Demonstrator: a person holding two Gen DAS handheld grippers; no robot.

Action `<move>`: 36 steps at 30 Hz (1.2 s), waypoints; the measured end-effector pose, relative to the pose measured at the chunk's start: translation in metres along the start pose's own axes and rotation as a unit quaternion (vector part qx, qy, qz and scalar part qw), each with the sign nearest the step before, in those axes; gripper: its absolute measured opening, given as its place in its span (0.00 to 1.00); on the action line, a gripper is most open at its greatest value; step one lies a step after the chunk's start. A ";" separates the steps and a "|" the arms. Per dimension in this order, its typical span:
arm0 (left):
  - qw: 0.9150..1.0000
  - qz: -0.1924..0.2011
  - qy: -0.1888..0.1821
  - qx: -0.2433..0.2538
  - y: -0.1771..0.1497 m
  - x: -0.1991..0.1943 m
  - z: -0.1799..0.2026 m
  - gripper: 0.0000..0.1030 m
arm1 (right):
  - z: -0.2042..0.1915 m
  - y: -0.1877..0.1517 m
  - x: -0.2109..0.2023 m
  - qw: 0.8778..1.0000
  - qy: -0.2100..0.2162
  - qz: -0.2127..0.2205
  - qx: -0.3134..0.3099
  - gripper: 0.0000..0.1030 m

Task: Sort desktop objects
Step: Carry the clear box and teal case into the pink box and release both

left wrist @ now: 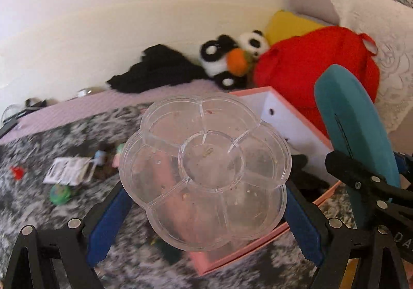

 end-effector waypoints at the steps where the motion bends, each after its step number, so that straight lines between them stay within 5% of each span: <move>1: 1.000 -0.001 -0.003 0.002 0.003 0.006 0.007 0.91 | 0.010 0.002 0.002 1.000 -0.007 0.000 0.006 0.66; 11: 0.999 -0.040 0.000 0.026 0.011 0.087 0.050 0.91 | 0.084 -0.001 0.088 0.995 -0.044 -0.061 0.066 0.66; 21: 0.996 -0.092 0.000 0.007 0.001 0.152 0.041 0.92 | 0.090 -0.010 0.162 0.989 -0.054 -0.115 0.073 0.67; 25: 0.993 -0.114 -0.013 -0.023 -0.004 0.161 0.035 0.93 | 0.094 -0.008 0.157 0.989 -0.081 -0.099 0.075 0.93; 36: 0.994 -0.102 -0.007 -0.026 0.003 0.142 0.032 0.93 | 0.105 0.004 0.135 0.988 -0.114 -0.057 0.089 0.93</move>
Point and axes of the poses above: each gripper's, at about its wrist camera, not at the fingertips, and x roughly the way its jaws point, z to its right, y to its top, the point moved 6 cm from there along x, roughly the way its jaws point, and after that the axes turned 5 degrees about y, right-handed, at the moved point
